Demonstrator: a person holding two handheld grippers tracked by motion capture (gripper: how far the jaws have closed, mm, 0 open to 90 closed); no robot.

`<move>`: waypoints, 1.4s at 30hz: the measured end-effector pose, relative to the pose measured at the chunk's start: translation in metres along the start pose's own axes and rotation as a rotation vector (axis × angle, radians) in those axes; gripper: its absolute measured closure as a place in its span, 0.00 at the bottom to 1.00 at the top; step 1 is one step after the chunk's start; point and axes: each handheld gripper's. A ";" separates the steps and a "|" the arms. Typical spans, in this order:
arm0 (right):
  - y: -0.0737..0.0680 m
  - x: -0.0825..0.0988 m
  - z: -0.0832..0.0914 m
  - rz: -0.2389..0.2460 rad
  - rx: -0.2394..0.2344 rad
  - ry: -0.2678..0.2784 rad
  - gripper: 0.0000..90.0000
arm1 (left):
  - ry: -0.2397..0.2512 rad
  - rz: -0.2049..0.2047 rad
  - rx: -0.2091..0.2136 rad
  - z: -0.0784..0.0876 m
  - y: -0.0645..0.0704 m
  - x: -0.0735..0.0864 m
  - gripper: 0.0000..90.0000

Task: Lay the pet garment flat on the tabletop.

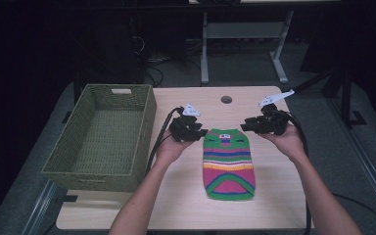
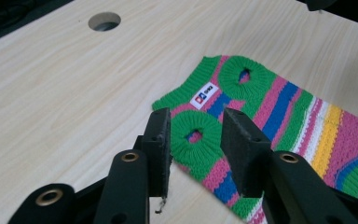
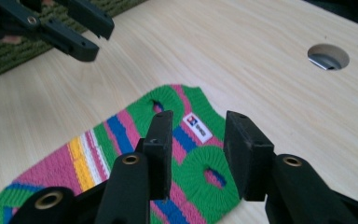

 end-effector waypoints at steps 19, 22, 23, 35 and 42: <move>0.009 0.036 0.000 -0.033 -0.017 -0.053 0.62 | -0.028 -0.004 0.042 -0.003 0.014 0.018 0.64; 0.007 0.039 -0.003 -0.034 -0.017 -0.065 0.62 | -0.031 -0.003 0.046 -0.004 0.017 0.022 0.63; 0.007 0.040 -0.004 -0.036 -0.021 -0.063 0.62 | -0.029 -0.001 0.045 -0.004 0.017 0.023 0.62; 0.010 0.052 -0.012 -0.073 -0.031 -0.069 0.58 | -0.029 0.026 0.061 -0.004 0.021 0.038 0.55; 0.013 0.061 -0.007 -0.092 -0.030 -0.061 0.53 | -0.014 0.046 0.070 0.001 0.025 0.047 0.52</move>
Point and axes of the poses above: each handheld gripper's, and its own axes: z roughly backward along the jaws, x roughly out of its underside, y roughly to its right, and after that the axes turned 12 degrees about -z, right-handed
